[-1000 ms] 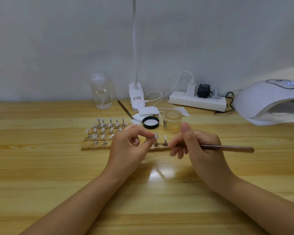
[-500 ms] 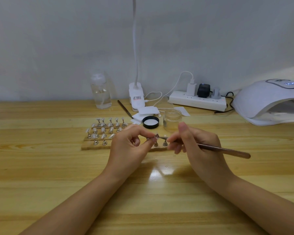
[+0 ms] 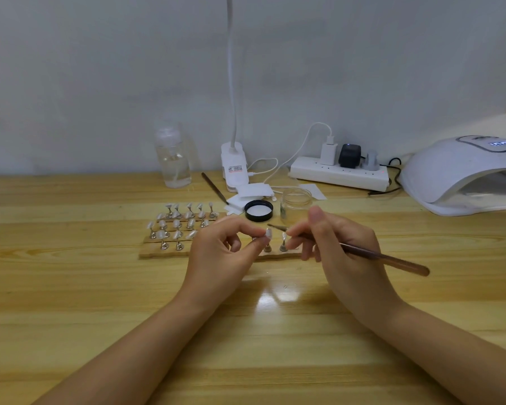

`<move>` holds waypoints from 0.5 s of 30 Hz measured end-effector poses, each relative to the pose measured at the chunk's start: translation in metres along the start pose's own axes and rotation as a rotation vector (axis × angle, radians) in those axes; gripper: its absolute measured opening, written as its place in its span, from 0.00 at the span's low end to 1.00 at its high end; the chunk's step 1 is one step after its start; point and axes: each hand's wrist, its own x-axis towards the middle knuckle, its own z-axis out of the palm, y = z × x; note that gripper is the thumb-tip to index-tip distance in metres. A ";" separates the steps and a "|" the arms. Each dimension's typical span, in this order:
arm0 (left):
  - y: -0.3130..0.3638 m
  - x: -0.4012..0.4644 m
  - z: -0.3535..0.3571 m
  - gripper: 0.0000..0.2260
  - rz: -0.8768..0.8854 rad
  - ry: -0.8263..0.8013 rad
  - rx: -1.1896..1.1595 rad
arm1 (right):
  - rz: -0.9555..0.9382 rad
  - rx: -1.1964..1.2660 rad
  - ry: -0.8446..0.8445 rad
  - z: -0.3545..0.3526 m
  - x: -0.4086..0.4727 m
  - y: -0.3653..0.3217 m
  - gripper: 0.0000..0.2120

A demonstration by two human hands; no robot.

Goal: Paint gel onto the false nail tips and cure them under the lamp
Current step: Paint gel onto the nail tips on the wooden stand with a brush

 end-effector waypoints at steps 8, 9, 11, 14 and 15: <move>0.001 -0.001 -0.001 0.12 -0.028 -0.007 0.005 | 0.012 0.034 0.000 0.000 0.000 -0.001 0.19; 0.001 -0.001 -0.001 0.11 -0.031 -0.008 0.003 | 0.023 0.038 -0.021 0.000 -0.001 -0.001 0.19; 0.000 -0.001 0.000 0.09 -0.045 -0.001 -0.003 | 0.040 0.060 -0.071 0.000 -0.002 -0.001 0.20; 0.000 0.000 0.000 0.09 -0.050 0.014 -0.011 | -0.004 0.057 -0.055 -0.001 -0.002 -0.001 0.19; 0.001 0.000 0.000 0.09 -0.040 0.006 -0.011 | -0.016 0.049 -0.031 -0.002 -0.002 0.000 0.19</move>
